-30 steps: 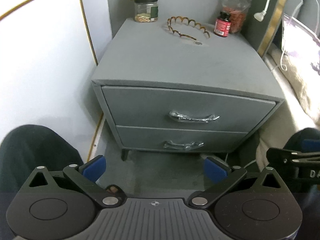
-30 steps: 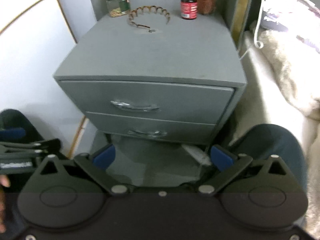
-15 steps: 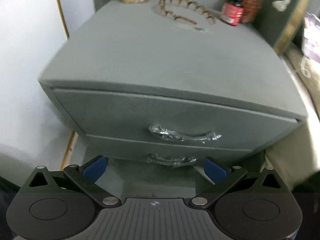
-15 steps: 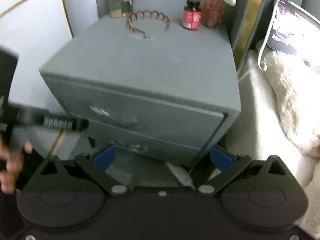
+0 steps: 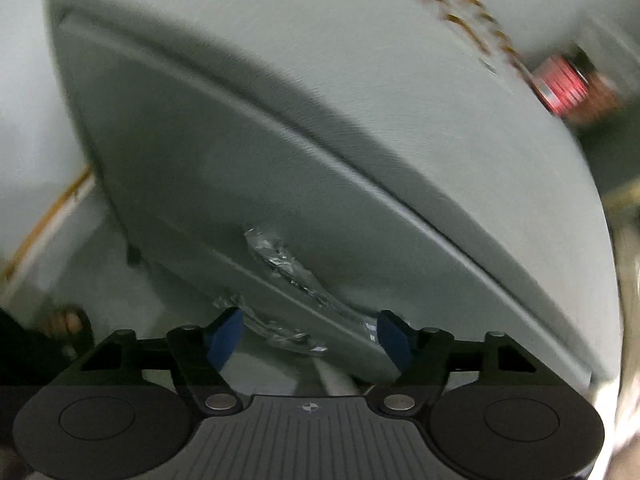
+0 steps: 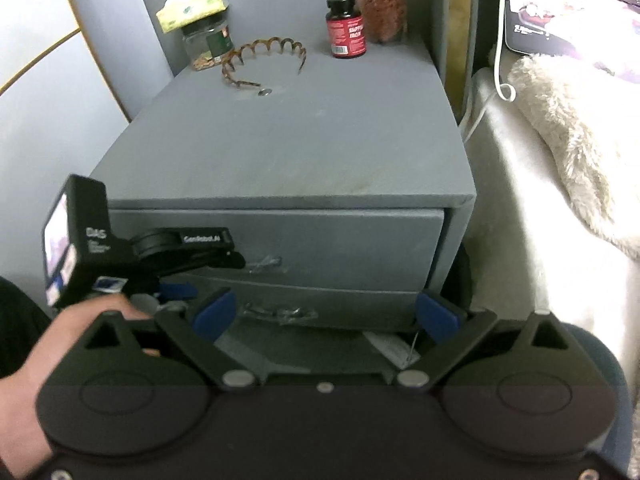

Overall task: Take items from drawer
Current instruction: 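Grasp the top drawer's silver handle with the left tool and pull outward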

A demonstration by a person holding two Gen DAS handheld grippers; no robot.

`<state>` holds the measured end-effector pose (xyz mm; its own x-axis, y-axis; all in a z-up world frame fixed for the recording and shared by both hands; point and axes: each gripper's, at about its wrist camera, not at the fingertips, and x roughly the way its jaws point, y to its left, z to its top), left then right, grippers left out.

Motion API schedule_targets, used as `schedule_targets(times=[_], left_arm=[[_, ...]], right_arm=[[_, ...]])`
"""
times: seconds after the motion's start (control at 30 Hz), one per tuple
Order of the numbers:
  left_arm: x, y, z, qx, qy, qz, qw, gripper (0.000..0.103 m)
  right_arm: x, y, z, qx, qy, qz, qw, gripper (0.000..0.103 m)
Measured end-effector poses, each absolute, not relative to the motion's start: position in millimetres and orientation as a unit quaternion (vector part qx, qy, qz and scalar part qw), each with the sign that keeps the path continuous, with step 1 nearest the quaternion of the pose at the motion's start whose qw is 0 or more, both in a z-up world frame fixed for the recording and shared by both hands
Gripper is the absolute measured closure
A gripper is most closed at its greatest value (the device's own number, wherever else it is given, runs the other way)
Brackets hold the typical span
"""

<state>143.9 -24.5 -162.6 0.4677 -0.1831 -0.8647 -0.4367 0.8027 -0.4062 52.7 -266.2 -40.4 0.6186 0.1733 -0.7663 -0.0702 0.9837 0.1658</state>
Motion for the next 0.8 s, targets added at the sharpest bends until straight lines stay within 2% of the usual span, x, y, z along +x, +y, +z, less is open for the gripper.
schedule_targets(times=[0.17, 0.23, 0.27, 0.37, 0.8], left_arm=[[145, -25, -179, -0.342, 0.511, 0.093, 0.783, 0.045], [140, -25, -181, -0.360, 0.498, 0.084, 0.784, 0.054], [138, -25, -182, -0.371, 0.494, 0.083, 0.782, 0.063], [133, -26, -186, -0.415, 0.485, 0.088, 0.764, 0.076], [110, -41, -186, -0.415, 0.488, 0.109, 0.760, 0.077]], right_arm=[[53, -274, -40, 0.078, 0.425, 0.061, 0.900, 0.006], [53, -275, -40, 0.080, 0.424, 0.061, 0.900, 0.006], [53, -275, -40, 0.080, 0.424, 0.060, 0.900, 0.006], [53, -276, -39, 0.084, 0.421, 0.057, 0.901, 0.006], [51, -287, -34, 0.116, 0.409, 0.054, 0.903, 0.006]])
